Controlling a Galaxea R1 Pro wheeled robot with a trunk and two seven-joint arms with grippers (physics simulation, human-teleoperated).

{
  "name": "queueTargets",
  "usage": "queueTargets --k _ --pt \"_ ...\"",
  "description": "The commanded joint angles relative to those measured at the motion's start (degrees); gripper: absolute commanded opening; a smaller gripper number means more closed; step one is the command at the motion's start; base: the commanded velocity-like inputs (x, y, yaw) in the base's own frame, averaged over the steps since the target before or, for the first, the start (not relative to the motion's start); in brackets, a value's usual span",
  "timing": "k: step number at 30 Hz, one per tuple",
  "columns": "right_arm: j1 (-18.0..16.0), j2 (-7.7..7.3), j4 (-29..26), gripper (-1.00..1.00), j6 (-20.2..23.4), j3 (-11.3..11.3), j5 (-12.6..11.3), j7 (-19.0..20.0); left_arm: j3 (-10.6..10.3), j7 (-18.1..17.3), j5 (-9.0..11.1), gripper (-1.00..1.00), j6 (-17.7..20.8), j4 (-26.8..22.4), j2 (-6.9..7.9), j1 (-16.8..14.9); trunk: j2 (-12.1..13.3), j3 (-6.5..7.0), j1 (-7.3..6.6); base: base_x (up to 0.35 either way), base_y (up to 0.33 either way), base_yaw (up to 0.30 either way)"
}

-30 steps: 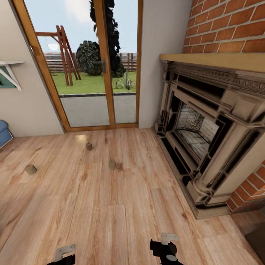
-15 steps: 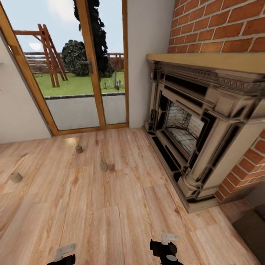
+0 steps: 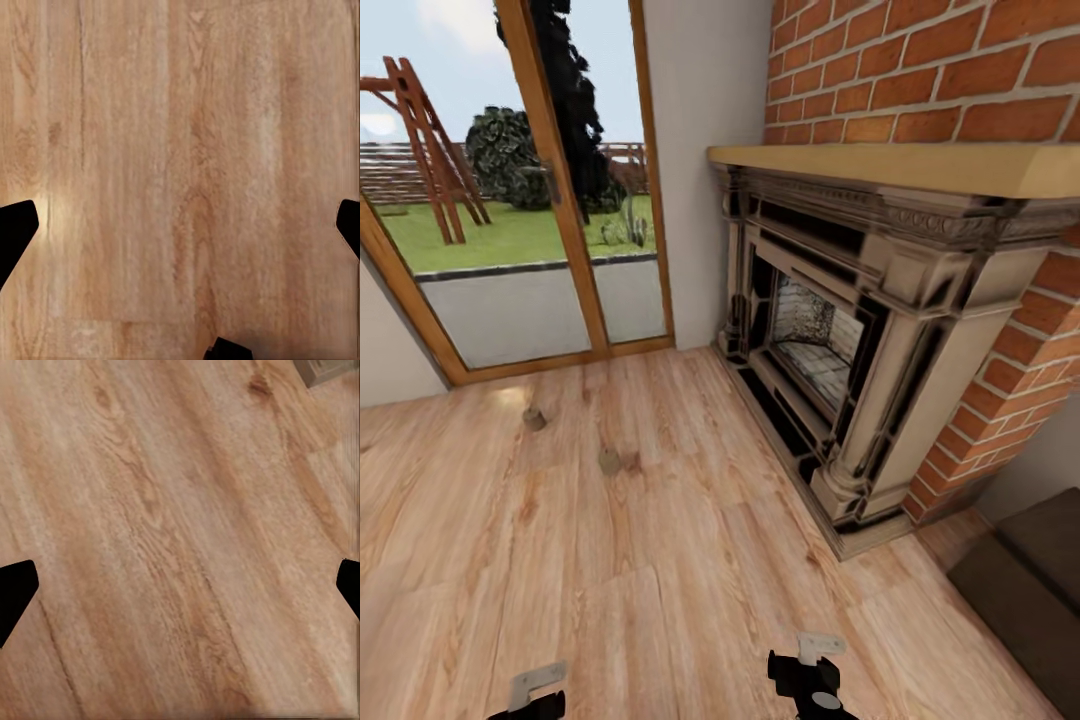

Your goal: Place each of the two pumpkins and all three candles from the living room inside a cabinet in the living room (use any cabinet), then make sure every cabinet is closed, and position the cauldron so it is next to a table in the living room.

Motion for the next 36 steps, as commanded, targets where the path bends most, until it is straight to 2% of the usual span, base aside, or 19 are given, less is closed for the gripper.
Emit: queueTargets --k 1,10,17,28,36 --pt "-0.1 0.01 0.0 1.00 -0.2 0.5 -0.5 -0.2 -0.5 0.2 0.4 1.00 -0.1 0.0 -0.04 0.0 0.0 -0.05 0.00 0.000 0.004 -0.262" --pt "-0.1 0.01 0.0 1.00 -0.2 0.5 -0.5 -0.2 -0.5 0.2 0.7 1.00 0.2 0.5 -0.30 0.1 0.0 -0.05 0.00 0.000 0.001 -0.262" --pt "-0.1 0.01 0.0 1.00 -0.2 0.5 -0.5 -0.2 -0.5 0.2 0.8 1.00 0.1 0.6 0.04 1.7 0.0 -0.05 0.00 0.000 0.000 -0.262" --pt "-0.1 0.09 0.0 1.00 -0.2 0.6 -0.5 -0.2 -0.5 0.2 0.8 1.00 0.2 0.6 -0.10 8.4 0.0 -0.05 0.00 0.000 0.000 -0.262" --pt "-0.1 0.10 0.0 1.00 -0.2 0.5 -0.5 -0.2 -0.5 0.2 0.8 1.00 0.2 0.6 -0.30 9.7 0.0 -0.05 0.00 0.000 0.000 -0.262"
